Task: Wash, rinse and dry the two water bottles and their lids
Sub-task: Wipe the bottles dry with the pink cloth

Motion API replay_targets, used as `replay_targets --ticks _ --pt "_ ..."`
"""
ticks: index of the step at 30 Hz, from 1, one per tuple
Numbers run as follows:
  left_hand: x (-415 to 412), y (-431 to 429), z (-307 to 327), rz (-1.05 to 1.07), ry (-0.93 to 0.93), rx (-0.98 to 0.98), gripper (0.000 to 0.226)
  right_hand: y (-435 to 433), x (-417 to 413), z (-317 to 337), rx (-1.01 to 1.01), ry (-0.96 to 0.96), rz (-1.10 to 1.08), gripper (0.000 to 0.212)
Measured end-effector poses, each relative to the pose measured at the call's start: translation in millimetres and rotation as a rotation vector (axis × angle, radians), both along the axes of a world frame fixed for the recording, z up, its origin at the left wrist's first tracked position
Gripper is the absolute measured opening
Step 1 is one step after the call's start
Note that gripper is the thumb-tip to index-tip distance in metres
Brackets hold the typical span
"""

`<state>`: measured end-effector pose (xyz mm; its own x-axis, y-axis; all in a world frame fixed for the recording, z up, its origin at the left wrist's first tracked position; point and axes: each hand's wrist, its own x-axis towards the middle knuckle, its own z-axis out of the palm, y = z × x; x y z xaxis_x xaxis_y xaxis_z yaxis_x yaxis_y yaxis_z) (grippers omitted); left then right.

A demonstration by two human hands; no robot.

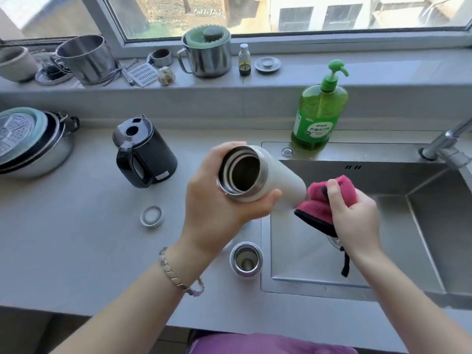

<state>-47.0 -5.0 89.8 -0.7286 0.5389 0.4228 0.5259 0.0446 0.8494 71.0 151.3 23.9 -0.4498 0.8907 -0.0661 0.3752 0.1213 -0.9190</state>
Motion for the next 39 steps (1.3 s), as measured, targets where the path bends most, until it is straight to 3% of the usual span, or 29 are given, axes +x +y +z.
replay_targets --ticks 4,7,10,13,18,22,29,31,34,36,39 --pt "-50 -64 24 0.240 0.059 -0.119 0.050 -3 -19 21 0.016 -0.059 0.289 0.010" --pt "-79 -111 9 0.370 -0.014 -0.306 0.054 -14 -39 31 0.080 -0.146 0.478 0.044" --pt "-93 -147 -26 0.390 -0.066 -0.487 0.050 -30 -60 31 0.179 -0.148 0.575 0.043" --pt "-105 -165 -57 0.441 -0.145 -0.510 0.047 -40 -69 24 0.118 -0.090 0.580 0.031" --pt "-139 -138 -85 0.397 -0.139 -0.483 0.047 -42 -71 18 0.094 -0.057 0.522 0.030" --pt "-164 -96 -101 0.279 -0.088 -0.486 0.047 -34 -70 16 0.092 -0.091 0.454 0.028" --pt "-195 -80 -129 0.358 -0.145 -0.611 0.048 -22 -64 7 0.082 -0.191 0.396 0.021" --pt "-200 -81 -130 0.372 -0.177 -0.605 0.053 -22 -62 4 0.088 -0.218 0.391 0.021" --pt "-203 -81 -130 0.361 -0.199 -0.684 0.081 -23 -60 0 0.074 -0.229 0.400 0.023" --pt "-195 -79 -126 0.403 -0.094 -0.791 0.093 -24 -57 -2 0.058 -0.224 0.411 0.024" --pt "-158 -78 -130 0.400 0.344 -0.732 0.086 -26 -48 -5 0.027 -0.214 0.415 0.024"
